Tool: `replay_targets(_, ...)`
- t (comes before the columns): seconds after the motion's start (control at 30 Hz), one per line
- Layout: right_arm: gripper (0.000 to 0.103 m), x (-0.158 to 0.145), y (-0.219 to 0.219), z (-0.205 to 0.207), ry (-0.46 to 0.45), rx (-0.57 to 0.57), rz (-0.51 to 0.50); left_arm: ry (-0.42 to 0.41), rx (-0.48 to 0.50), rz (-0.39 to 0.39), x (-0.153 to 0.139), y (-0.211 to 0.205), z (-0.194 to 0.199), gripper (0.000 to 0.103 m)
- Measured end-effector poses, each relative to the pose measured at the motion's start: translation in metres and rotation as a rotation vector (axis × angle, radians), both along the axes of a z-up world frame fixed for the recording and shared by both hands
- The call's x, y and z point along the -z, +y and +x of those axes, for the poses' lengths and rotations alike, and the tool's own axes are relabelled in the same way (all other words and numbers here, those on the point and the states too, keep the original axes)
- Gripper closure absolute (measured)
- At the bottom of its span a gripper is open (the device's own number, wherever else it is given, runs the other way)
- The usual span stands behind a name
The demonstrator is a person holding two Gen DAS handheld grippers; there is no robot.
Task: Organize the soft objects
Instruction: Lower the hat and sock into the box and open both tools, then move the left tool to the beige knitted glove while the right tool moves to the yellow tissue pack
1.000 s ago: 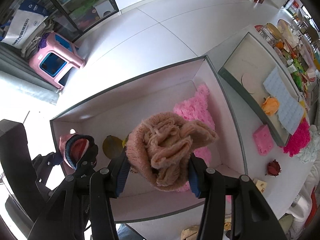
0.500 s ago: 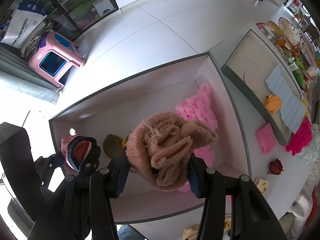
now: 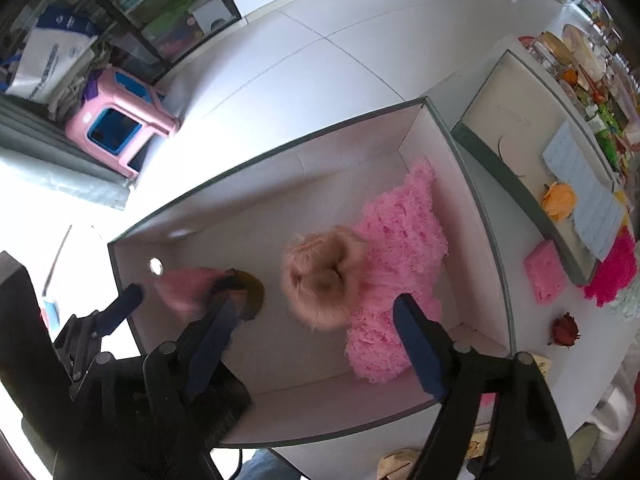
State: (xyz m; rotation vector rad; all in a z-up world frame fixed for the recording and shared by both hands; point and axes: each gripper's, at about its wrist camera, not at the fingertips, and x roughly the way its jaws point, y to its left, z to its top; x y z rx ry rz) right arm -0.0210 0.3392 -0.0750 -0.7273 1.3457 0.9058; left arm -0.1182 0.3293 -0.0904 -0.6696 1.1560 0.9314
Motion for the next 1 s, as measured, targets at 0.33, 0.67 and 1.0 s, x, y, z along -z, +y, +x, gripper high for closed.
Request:
replay_targets(0.33,0.0,-0.009,-0.022,0.018,-0.012,0.087,0.026,0.059,0.036,-0.015,0.001,-0.008,0.004,0.001)
replay_targets(0.67,0.0,-0.015,-0.045,0.028,0.001,0.136,0.02,0.147,0.079,0.029,-0.009,-0.022,0.008,0.001)
replay_targets(1.0,0.0,-0.023,-0.074,0.024,0.015,0.162,0.064,0.171,0.183,0.042,-0.019,-0.05,0.017,0.001)
